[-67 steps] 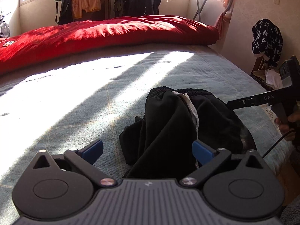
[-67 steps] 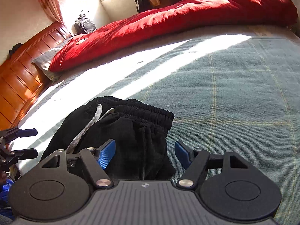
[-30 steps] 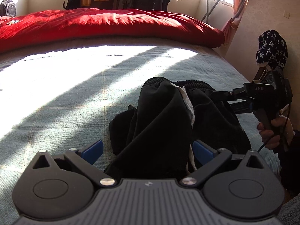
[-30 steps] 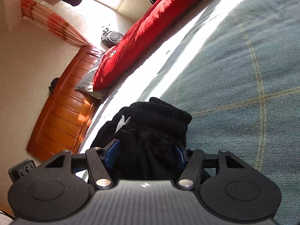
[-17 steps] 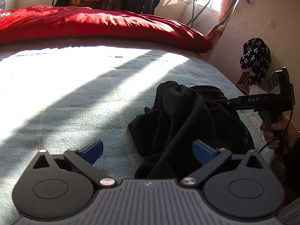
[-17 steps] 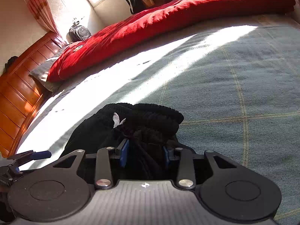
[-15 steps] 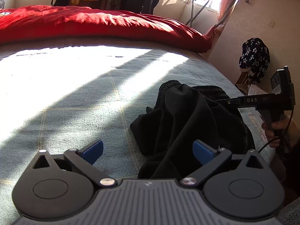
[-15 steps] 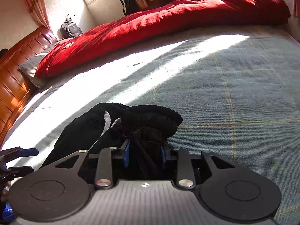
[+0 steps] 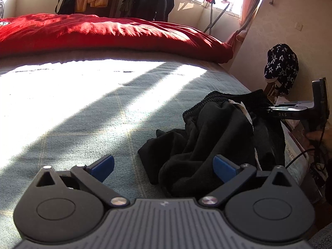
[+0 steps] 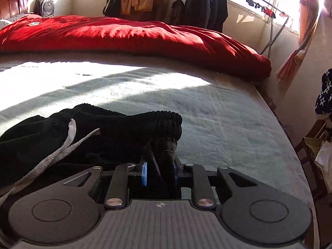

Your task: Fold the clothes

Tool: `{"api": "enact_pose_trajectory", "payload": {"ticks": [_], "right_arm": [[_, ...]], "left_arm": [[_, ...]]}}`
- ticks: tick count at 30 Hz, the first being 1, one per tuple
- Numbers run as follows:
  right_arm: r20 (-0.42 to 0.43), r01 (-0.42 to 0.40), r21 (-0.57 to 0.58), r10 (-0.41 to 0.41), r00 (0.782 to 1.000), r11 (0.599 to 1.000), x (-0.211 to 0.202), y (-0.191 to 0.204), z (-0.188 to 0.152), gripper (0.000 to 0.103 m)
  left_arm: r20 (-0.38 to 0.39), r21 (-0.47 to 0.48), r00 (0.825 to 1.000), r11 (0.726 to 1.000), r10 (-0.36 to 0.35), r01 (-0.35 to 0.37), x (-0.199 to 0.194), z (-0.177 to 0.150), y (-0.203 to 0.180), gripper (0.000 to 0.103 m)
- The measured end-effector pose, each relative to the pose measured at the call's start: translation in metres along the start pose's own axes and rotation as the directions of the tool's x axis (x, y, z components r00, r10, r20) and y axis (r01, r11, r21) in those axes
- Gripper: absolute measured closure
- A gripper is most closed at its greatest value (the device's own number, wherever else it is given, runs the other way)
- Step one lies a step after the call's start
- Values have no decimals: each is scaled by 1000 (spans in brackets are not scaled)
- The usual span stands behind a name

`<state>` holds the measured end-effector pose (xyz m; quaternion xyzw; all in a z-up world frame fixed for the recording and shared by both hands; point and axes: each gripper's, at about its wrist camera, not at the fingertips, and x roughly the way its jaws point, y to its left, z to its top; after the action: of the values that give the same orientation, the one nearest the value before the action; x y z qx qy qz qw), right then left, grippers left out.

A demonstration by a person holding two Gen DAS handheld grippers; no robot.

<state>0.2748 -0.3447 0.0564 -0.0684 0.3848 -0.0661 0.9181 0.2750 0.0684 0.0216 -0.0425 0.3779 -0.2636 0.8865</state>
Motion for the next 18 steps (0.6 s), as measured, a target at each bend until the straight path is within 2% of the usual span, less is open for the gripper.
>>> {"api": "enact_pose_trajectory", "payload": {"ticks": [4, 11, 16, 18], "right_arm": [[-17, 46, 25, -45, 999, 999, 4, -45, -9, 78], [-95, 140, 92, -131, 987, 986, 9, -125, -45, 78], [-188, 86, 157, -56, 981, 984, 21, -154, -77, 75], [-166, 78, 164, -50, 985, 983, 11, -155, -76, 71]], "left_arm": [[15, 1, 999, 1000, 29, -29, 4, 6, -21, 2], [15, 33, 1000, 999, 10, -11, 22, 14, -67, 2], [-4, 48, 1000, 999, -5, 5, 40, 16, -89, 2], [-3, 53, 1000, 999, -2, 2, 43, 17, -96, 2]]}}
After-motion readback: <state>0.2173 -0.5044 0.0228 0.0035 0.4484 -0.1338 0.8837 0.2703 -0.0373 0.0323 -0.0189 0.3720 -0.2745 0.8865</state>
